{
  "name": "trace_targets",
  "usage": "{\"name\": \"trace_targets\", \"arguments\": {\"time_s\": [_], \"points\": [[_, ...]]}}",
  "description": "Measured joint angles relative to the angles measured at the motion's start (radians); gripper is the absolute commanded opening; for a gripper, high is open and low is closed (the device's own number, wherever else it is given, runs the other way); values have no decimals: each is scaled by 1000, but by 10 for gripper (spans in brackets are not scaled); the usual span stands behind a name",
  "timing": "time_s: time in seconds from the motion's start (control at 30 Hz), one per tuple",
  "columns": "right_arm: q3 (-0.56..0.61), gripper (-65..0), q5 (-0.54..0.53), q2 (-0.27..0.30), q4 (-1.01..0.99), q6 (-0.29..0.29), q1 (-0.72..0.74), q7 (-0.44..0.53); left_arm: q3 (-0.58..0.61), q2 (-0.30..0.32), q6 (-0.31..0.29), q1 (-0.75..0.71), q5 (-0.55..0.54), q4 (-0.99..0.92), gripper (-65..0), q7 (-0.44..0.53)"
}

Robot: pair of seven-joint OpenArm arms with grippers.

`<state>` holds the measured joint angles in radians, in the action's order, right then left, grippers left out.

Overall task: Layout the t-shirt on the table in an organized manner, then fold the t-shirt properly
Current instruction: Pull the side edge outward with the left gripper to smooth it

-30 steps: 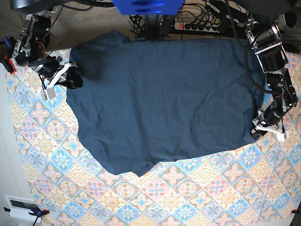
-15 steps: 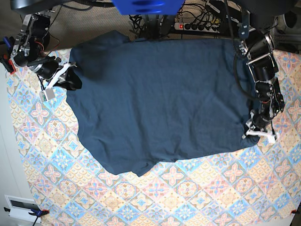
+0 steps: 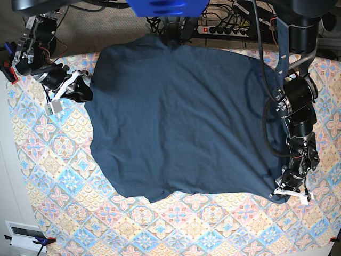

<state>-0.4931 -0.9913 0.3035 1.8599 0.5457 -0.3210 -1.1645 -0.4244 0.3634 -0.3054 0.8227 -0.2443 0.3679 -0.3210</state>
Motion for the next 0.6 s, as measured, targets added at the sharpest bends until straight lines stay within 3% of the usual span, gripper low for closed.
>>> {"name": "trace_targets", "arguments": {"time_s": [0.27, 0.33, 0.5, 0.6], "points": [[0, -525, 1, -2, 0, 0, 0, 0, -2, 84, 9, -67, 6, 34, -415, -10], [5, -525, 0, -2, 0, 0, 0, 0, -6, 97, 7, -116, 7, 115, -375, -85], [9, -525, 0, -2, 0, 0, -1, 0, -2, 116, -5, -312, -163, 495, -363, -277], [10, -525, 1, -2, 1, -2, -3, -4, -3, 165, 4, -467, -246, 695, -363, -367]]}}
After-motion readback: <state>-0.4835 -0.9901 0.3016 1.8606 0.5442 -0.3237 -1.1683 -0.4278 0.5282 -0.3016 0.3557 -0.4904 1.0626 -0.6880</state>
